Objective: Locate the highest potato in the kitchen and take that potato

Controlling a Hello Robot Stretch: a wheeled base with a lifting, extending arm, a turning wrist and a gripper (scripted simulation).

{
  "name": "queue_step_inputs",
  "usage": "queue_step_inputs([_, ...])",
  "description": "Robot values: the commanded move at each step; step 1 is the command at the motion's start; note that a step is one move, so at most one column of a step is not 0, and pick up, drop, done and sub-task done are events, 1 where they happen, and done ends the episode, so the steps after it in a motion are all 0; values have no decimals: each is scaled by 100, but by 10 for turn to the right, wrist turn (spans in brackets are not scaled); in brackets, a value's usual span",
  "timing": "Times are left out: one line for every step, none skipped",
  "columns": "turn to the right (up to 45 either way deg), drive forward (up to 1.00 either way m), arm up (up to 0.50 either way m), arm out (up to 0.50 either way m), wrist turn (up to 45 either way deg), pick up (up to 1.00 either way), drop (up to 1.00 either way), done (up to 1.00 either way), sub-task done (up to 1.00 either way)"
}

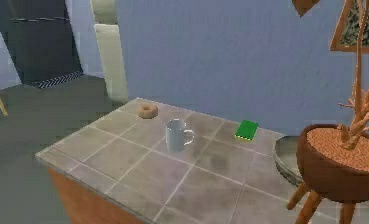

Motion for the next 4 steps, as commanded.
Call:
queue_step_inputs([-300,0,0,0,0,0,0,0,0])
queue_step_inputs([0,0,50,0,0,0,0,0,0])
queue_step_inputs([0,0,38,0,0,0,0,0,0])
queue_step_inputs([0,0,0,30,0,0,0,0,0])
